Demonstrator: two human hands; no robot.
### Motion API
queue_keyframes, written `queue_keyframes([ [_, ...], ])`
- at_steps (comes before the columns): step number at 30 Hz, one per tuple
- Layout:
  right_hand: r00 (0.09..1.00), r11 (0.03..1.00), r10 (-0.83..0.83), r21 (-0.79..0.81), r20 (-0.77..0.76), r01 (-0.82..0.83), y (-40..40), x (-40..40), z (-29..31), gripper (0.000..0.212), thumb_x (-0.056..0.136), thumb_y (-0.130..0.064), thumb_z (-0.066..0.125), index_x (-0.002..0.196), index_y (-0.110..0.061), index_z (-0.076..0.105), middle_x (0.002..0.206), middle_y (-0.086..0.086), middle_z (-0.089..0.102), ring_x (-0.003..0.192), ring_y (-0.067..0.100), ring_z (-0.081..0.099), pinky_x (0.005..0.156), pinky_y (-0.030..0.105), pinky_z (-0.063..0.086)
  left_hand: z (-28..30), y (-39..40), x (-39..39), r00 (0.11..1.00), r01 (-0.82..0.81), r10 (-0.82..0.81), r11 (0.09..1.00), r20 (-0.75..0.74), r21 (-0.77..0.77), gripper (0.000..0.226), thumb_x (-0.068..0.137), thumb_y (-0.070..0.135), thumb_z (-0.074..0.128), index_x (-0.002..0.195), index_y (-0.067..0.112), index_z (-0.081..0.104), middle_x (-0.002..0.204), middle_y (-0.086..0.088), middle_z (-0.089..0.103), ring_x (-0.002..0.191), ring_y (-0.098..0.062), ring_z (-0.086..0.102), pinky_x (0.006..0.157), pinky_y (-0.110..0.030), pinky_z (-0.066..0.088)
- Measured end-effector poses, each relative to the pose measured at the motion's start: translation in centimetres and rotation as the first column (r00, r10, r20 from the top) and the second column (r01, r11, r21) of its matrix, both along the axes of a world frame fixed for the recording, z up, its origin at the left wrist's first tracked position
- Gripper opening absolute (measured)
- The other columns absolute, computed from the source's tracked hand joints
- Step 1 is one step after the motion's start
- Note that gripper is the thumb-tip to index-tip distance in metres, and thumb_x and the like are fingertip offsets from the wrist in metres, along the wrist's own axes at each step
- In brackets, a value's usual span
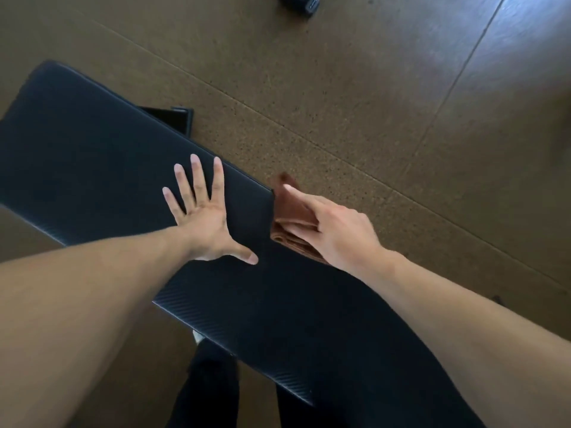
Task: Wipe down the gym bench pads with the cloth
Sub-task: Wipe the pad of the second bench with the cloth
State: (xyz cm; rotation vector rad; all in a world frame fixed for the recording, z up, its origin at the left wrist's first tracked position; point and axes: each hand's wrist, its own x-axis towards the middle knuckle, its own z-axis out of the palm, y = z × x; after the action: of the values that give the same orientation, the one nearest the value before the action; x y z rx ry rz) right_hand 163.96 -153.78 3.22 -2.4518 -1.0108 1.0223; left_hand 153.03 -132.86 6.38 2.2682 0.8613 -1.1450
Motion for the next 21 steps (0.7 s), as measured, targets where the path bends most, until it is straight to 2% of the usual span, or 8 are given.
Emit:
queue_keyframes([
  [3,0.994,1.0,-0.018,0.011,0.105,0.017,-7.7,-1.4,1.1,0.066,0.098,-0.058,0.057,0.152,-0.066,0.021,0.157,-0.032,0.035,0.134,0.012,0.057,0.09,0.039,0.055,0.0,-0.1,-0.4,1.0,0.012,-0.013,1.0,0.02,0.023,0.179,0.036,0.072,0.091,0.134,0.033,-0.054,0.136,-0.004,-0.066,0.128,-0.032,-0.058,0.112,-0.062,-0.026],
  [6,0.979,0.985,-0.167,-0.012,0.116,0.17,-13.6,-2.6,1.9,0.062,0.093,-0.061,0.054,0.15,-0.065,0.03,0.151,-0.027,0.047,0.135,0.014,0.056,0.096,0.038,0.052,-0.1,-0.1,-0.5,0.998,-0.009,0.007,0.999,0.059,0.032,0.18,0.034,0.073,0.09,0.137,0.034,-0.052,0.141,-0.004,-0.062,0.131,-0.033,-0.055,0.112,-0.061,-0.026],
  [8,0.965,0.977,-0.208,-0.019,0.161,0.214,-13.9,-3.8,1.8,0.062,0.092,-0.061,0.05,0.153,-0.053,0.038,0.15,-0.015,0.055,0.134,0.018,0.055,0.1,0.041,0.05,-0.3,-0.1,-1.1,0.996,0.001,-0.004,0.999,0.09,0.033,0.181,0.032,0.073,0.091,0.139,0.033,-0.05,0.143,-0.004,-0.06,0.133,-0.032,-0.054,0.111,-0.061,-0.027],
  [11,0.934,0.952,-0.301,0.012,0.193,0.305,-8.2,-4.0,1.0,0.055,0.098,-0.06,0.05,0.15,-0.047,0.045,0.142,-0.011,0.059,0.128,0.02,0.057,0.101,0.042,0.046,-0.5,0.0,-1.4,0.991,0.008,-0.012,0.999,0.136,0.033,0.179,0.033,0.073,0.09,0.143,0.033,-0.046,0.145,-0.003,-0.058,0.134,-0.032,-0.053,0.112,-0.061,-0.027],
  [14,0.957,0.977,-0.213,0.023,0.196,0.212,-0.1,-3.4,-0.3,0.056,0.102,-0.06,0.048,0.155,-0.045,0.038,0.149,-0.009,0.055,0.134,0.022,0.052,0.104,0.042,0.043,-0.6,0.2,-2.5,0.981,0.036,-0.046,0.998,0.188,0.053,0.171,0.04,0.08,0.084,0.149,0.032,-0.039,0.151,-0.004,-0.052,0.137,-0.031,-0.05,0.113,-0.058,-0.026],
  [16,0.961,0.99,-0.134,0.069,0.243,0.121,3.5,-3.9,-0.7,0.059,0.104,-0.058,0.048,0.159,-0.045,0.031,0.16,-0.005,0.045,0.144,0.025,0.043,0.112,0.045,0.039,-0.9,0.0,-4.4,0.964,0.09,-0.106,0.993,0.243,0.078,0.157,0.05,0.088,0.073,0.153,0.031,-0.033,0.156,-0.002,-0.047,0.14,-0.027,-0.047,0.116,-0.054,-0.025],
  [18,0.951,0.996,-0.043,0.092,0.307,0.016,3.7,-4.6,-1.2,0.059,0.105,-0.054,0.047,0.161,-0.043,0.03,0.168,-0.002,0.033,0.153,0.026,0.032,0.123,0.051,0.029,-1.3,-0.6,-7.0,0.941,0.14,-0.164,0.985,0.298,0.1,0.144,0.059,0.094,0.058,0.154,0.03,-0.03,0.158,0.0,-0.043,0.141,-0.023,-0.046,0.119,-0.052,-0.022],
  [21,0.921,0.975,0.119,0.131,0.37,-0.179,-0.9,-5.9,-1.0,0.055,0.104,-0.054,0.045,0.156,-0.036,0.044,0.169,-0.002,0.03,0.158,0.025,0.021,0.128,0.053,0.018,-1.2,-3.0,-11.2,0.928,0.153,-0.16,0.987,0.338,0.048,0.137,0.063,0.098,0.047,0.155,0.029,-0.028,0.158,0.001,-0.043,0.141,-0.02,-0.046,0.12,-0.052,-0.02],
])
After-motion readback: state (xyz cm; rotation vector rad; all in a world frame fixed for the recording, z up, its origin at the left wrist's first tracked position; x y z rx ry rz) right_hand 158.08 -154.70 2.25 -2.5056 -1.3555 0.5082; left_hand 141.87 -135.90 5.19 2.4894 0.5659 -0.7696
